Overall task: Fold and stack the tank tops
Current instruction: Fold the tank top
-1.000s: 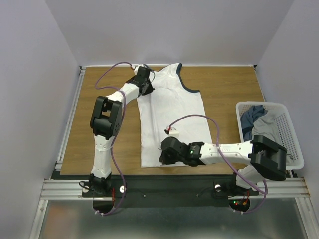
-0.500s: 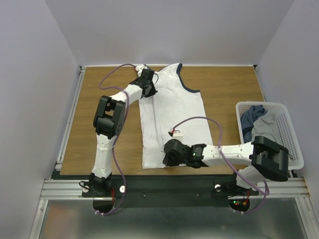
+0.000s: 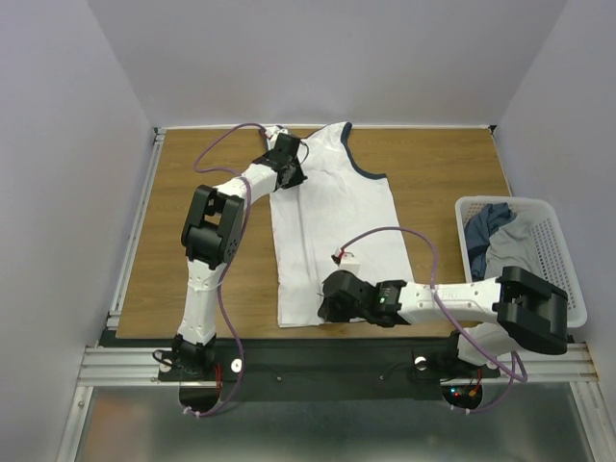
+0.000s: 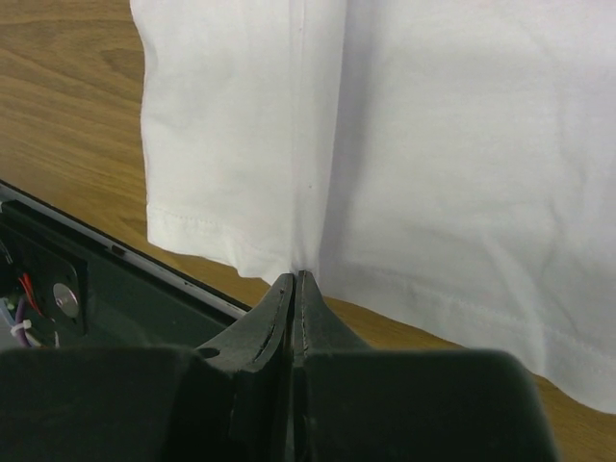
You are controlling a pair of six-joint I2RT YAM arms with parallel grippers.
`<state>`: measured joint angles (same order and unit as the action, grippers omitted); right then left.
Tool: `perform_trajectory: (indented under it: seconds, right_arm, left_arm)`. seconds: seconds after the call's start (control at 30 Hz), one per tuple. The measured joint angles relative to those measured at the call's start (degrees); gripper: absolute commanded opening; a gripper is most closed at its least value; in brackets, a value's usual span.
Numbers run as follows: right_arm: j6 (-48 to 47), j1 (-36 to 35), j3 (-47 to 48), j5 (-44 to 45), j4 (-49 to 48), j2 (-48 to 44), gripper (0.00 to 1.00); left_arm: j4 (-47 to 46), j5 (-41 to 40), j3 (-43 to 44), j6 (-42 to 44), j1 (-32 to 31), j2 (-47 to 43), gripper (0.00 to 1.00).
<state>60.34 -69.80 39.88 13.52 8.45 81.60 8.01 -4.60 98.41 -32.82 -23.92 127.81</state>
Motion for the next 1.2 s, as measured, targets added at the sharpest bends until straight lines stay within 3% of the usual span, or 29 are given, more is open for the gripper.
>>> perform_trajectory:
  seconds: [0.17, 0.33, 0.47, 0.5, 0.77, 0.93, 1.1, 1.2]
  right_arm:
    - [0.4, 0.0, -0.6, 0.2, 0.0, -0.2, 0.07]
    - [0.7, 0.0, -0.7, 0.2, 0.1, -0.3, 0.30]
    - [0.9, 0.0, -1.1, 0.4, 1.6, -1.9, 0.44]
    - [0.9, 0.0, -1.1, 0.9, 2.3, -2.6, 0.51]
    - [-2.2, 3.3, 2.6, 5.4, 9.5, -7.8, 0.57]
    - [-10.1, 22.6, 8.1, 4.5, 11.0, -7.6, 0.57]
    - [-18.8, 40.9, 17.5, 0.3, 11.0, -1.6, 0.56]
    - [-23.6, 50.6, 23.7, -4.8, 9.5, 5.9, 0.55]
  left_arm:
    - [-0.3, 0.5, 0.0, 0.4, -0.1, 0.0, 0.06]
    - [-0.9, 1.3, 0.0, 1.0, -0.1, 0.0, 0.32]
    - [-3.1, 2.4, 0.0, 1.6, -0.1, 0.0, 0.41]
    - [-3.7, 2.9, 0.0, 1.9, -0.1, 0.0, 0.47]
    - [-6.2, 7.2, 0.0, 2.2, -0.1, -1.6, 0.49]
    - [-7.5, 8.3, -1.4, 0.5, -0.3, -6.9, 0.47]
    - [-11.8, 6.9, -12.5, -1.8, -2.7, -16.6, 0.47]
    - [-14.5, 5.5, -22.4, -2.9, -8.3, -22.1, 0.46]
